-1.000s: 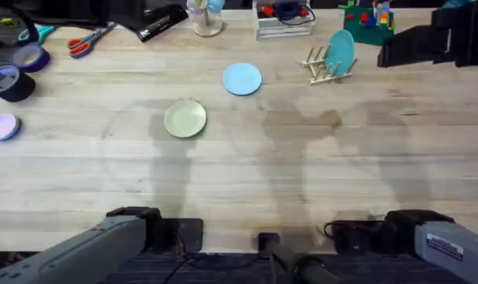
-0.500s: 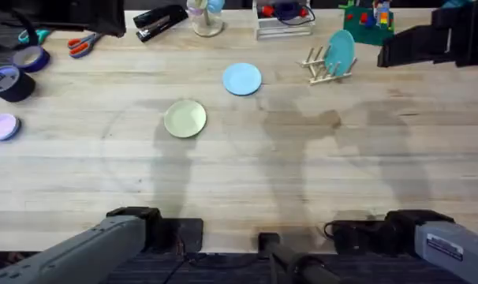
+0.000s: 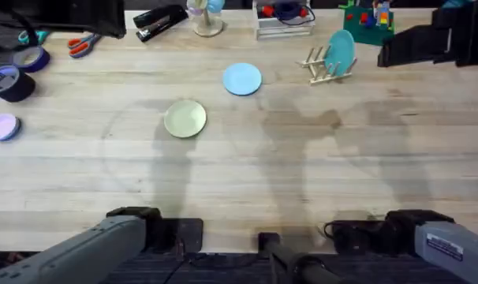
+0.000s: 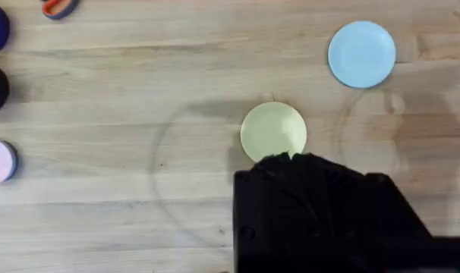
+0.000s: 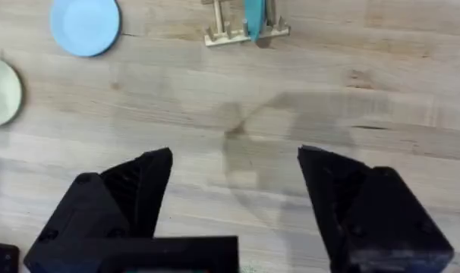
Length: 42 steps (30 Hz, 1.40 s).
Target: Pick up the plates from the table one by one and place each into a slot on the dish rack.
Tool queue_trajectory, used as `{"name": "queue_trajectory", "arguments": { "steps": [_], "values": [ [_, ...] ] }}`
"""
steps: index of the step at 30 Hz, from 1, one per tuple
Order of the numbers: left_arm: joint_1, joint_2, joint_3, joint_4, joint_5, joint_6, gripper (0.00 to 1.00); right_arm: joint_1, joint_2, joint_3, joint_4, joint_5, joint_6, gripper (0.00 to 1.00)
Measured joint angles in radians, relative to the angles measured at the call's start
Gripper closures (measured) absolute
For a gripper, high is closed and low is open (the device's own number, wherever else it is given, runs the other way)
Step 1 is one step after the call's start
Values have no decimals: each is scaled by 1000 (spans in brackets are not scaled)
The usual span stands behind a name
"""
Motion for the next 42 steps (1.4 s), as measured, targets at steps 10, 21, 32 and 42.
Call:
{"name": "queue_trajectory", "arguments": {
  "steps": [10, 21, 32, 42],
  "values": [
    [103, 0, 0, -82, 177, 71, 957, 0, 0, 0, 0, 0, 0, 7],
    [344, 0, -174, -64, 424, 232, 958, 0, 0, 0, 0, 0, 0, 7],
    [420, 20, -472, 95, 562, 281, 959, 0, 0, 0, 0, 0, 0, 8],
    [420, 215, -525, 175, 620, 331, 958, 0, 0, 0, 0, 0, 0, 7]
  ]
}}
